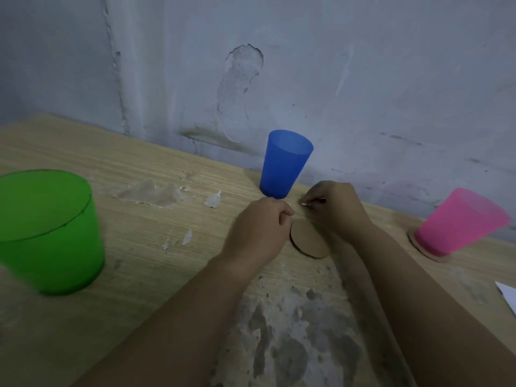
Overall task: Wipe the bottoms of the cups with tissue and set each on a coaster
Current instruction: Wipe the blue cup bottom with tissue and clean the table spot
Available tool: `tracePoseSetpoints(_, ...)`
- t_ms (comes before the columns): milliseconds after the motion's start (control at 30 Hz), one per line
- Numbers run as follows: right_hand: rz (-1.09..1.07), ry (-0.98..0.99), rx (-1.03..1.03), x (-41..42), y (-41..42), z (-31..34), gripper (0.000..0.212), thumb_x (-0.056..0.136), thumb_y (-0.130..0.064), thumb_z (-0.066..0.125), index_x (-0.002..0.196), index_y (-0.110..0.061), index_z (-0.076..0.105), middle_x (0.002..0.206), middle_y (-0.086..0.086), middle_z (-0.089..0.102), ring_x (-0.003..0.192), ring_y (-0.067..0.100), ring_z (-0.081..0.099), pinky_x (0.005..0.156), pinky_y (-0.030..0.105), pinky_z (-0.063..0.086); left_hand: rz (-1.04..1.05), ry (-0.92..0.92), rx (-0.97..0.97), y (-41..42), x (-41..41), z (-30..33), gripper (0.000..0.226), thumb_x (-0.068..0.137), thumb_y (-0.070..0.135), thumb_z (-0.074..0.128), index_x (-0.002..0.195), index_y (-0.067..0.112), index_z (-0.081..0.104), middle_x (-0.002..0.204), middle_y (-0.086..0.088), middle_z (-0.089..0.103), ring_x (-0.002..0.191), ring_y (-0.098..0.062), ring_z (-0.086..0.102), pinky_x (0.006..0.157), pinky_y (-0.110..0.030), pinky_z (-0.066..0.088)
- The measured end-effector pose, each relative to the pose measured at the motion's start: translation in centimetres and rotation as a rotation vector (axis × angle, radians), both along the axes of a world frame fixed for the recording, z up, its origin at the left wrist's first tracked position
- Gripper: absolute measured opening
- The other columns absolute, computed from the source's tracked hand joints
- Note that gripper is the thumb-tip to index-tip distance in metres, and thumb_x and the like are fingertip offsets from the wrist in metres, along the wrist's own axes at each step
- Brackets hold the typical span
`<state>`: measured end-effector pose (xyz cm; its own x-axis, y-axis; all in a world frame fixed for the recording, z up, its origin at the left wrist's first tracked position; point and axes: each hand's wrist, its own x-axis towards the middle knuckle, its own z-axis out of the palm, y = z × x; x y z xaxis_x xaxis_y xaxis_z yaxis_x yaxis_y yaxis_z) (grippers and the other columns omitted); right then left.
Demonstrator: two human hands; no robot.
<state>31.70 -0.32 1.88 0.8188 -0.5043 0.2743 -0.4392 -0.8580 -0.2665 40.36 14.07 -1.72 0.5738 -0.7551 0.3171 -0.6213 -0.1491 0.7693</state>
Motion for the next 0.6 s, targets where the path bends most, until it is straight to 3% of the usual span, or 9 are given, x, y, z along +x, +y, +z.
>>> tracePoseSetpoints(67, 0.048, 0.049, -0.037, -1.0, -0.1, 0.2, 0.022, 0.080, 0.006, 0.059, 0.090, -0.005, 0.075, 0.097, 0.012, 0.071, 0.089, 0.024, 0.065, 0.081, 0.019, 0.044, -0.005, -0.002, 0.002, 0.0, 0.0, -0.1, 0.025, 0.091, 0.019, 0.048, 0.104, 0.019, 0.070, 0.101, 0.005, 0.068, 0.087, -0.008, 0.060, 0.077, -0.029, 0.052)
tracePoseSetpoints(200, -0.066, 0.076, -0.028, -2.7, -0.9, 0.6, 0.021, 0.082, 0.007, 0.058, 0.091, -0.002, 0.074, 0.099, 0.015, 0.070, 0.090, 0.027, 0.064, 0.084, 0.024, 0.046, -0.003, 0.003, 0.003, -0.1, 0.1, -0.3, 0.025, 0.091, 0.018, 0.048, 0.103, 0.020, 0.070, 0.102, 0.006, 0.068, 0.088, -0.007, 0.060, 0.078, -0.028, 0.052)
tracePoseSetpoints(300, -0.164, -0.004, 0.098, -3.6, -1.2, 0.7, 0.018, 0.081, 0.004, 0.062, 0.088, -0.006, 0.075, 0.096, 0.009, 0.071, 0.083, 0.015, 0.061, 0.071, -0.001, 0.038, -0.007, 0.009, 0.001, -0.1, 0.0, -0.3, 0.025, 0.091, 0.018, 0.048, 0.103, 0.019, 0.070, 0.104, 0.006, 0.068, 0.092, -0.008, 0.061, 0.081, -0.030, 0.052)
tracePoseSetpoints(367, -0.170, -0.058, 0.161, -3.5, -0.7, 0.5, 0.015, 0.080, 0.001, 0.066, 0.086, -0.008, 0.075, 0.093, 0.006, 0.072, 0.080, 0.010, 0.059, 0.067, -0.005, 0.036, -0.011, 0.009, 0.000, -0.2, 0.0, -0.2, 0.025, 0.091, 0.017, 0.048, 0.103, 0.019, 0.070, 0.105, 0.006, 0.068, 0.093, -0.008, 0.061, 0.083, -0.031, 0.052)
tracePoseSetpoints(600, -0.083, -0.094, -0.012, -1.8, 1.1, -0.6, 0.012, 0.080, -0.006, 0.067, 0.090, -0.007, 0.075, 0.090, 0.009, 0.072, 0.083, 0.022, 0.064, 0.080, 0.030, 0.049, -0.002, 0.010, 0.001, -0.2, 0.0, -0.2, 0.026, 0.090, 0.016, 0.048, 0.103, 0.018, 0.070, 0.106, 0.005, 0.068, 0.095, -0.009, 0.061, 0.084, -0.030, 0.051)
